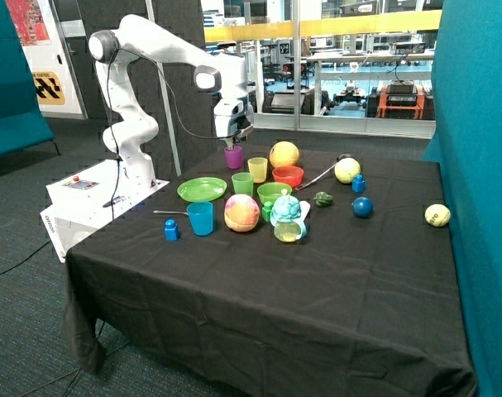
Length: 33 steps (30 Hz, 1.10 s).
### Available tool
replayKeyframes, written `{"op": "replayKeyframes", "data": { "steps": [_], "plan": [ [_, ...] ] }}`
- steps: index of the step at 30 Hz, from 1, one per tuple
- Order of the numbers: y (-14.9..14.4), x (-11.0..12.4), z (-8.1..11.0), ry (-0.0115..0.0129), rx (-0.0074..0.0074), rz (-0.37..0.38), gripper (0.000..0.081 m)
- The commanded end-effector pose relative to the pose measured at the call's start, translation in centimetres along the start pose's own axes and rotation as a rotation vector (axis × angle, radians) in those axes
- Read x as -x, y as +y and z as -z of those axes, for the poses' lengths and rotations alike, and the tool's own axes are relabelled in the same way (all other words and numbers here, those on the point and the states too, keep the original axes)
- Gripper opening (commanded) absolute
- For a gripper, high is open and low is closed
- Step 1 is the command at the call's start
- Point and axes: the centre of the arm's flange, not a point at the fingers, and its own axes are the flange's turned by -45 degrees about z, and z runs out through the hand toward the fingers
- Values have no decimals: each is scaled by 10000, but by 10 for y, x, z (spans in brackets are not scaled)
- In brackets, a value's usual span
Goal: Place the bowl on the plate and the cup in the bowl matching the color
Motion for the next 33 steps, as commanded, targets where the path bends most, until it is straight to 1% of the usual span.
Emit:
{"op": "replayKeyframes", "data": {
  "steps": [1,3,4,5,6,7,8,11,20,28,33],
  "plan": [
    [-1,0,1,-23,39,636,808],
    [-1,-2,1,-23,39,611,808],
    [-1,-3,1,-23,39,620,437],
    [-1,-4,0,-23,39,612,219],
    [-1,-5,0,-23,39,617,109],
    [-1,-6,0,-23,39,665,55],
    [-1,-7,0,-23,39,626,27],
    [-1,-10,-1,-23,39,673,3],
    [5,-24,-3,-22,39,355,0],
    [18,-45,-13,-21,40,-115,0],
    [21,-58,-20,-21,40,-89,0]
  ]
}}
